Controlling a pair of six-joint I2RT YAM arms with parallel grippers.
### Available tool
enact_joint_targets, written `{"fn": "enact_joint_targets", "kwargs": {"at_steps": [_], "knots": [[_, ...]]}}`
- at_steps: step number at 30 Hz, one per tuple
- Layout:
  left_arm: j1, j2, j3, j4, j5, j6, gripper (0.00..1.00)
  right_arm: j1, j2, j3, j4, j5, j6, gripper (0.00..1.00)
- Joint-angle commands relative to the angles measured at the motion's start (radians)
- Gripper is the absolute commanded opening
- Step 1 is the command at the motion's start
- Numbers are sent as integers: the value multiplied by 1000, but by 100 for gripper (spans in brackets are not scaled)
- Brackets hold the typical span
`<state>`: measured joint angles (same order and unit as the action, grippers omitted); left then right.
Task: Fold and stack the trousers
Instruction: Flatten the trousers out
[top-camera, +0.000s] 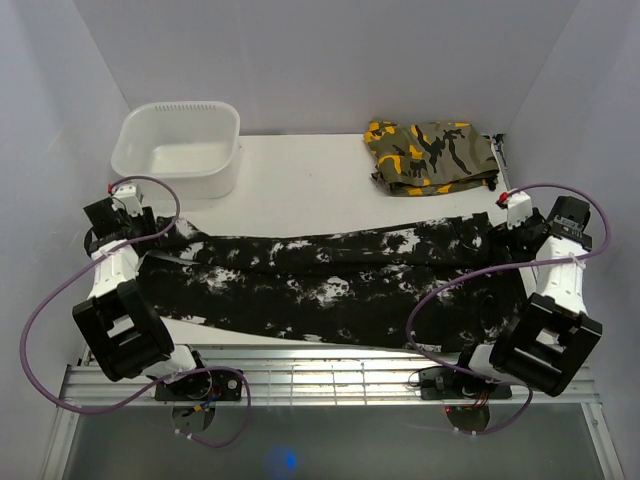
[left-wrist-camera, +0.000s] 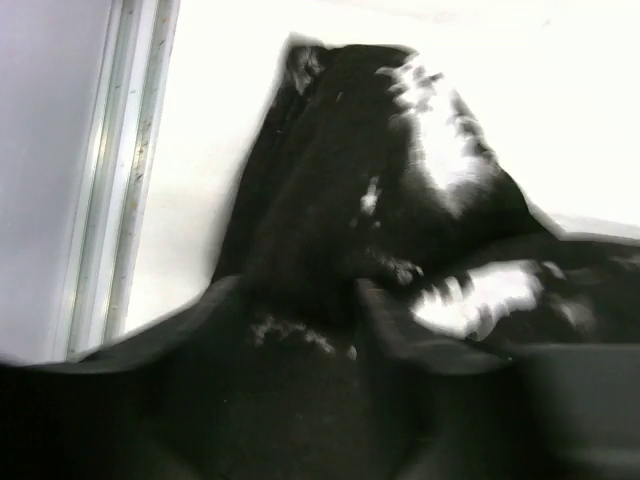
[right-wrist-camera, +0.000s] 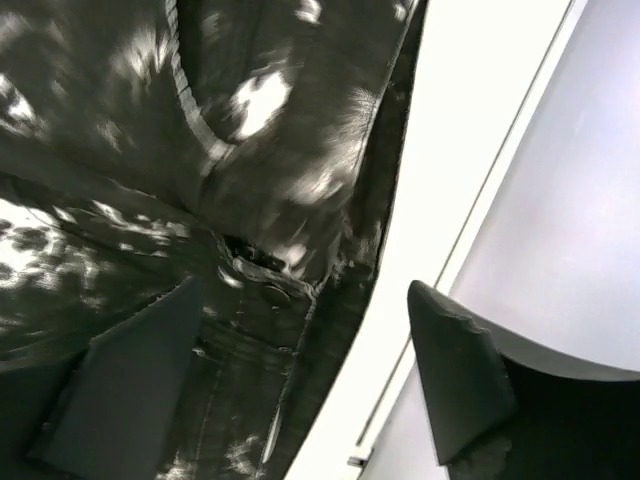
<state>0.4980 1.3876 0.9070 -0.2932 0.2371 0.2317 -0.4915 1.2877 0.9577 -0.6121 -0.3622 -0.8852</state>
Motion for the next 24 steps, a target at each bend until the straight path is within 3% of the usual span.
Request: {"fn": "enact_joint_targets", "kwargs": {"at_steps": [1, 4, 10, 13, 16, 22, 24], "knots": [[24, 7, 44, -17, 27, -8, 66, -9, 41, 96, 17, 17, 9, 90], [24, -27, 49, -17, 53, -5, 78, -9, 97, 182, -47, 37, 14, 88], [22, -30, 119, -163, 238, 135, 80, 28, 250, 403, -247, -81, 35, 77], [22, 19, 170, -281, 379, 228, 80, 97, 317, 435, -285, -109, 43, 63], [11, 89, 197, -380, 447, 283, 80, 195, 363, 398, -278, -75, 42, 58], [11, 151, 178, -397, 374, 282, 77, 332, 464, 294, -112, 29, 117, 50], [13, 169, 165, -388, 280, 261, 76, 344, 508, 264, -42, 101, 144, 42]]}}
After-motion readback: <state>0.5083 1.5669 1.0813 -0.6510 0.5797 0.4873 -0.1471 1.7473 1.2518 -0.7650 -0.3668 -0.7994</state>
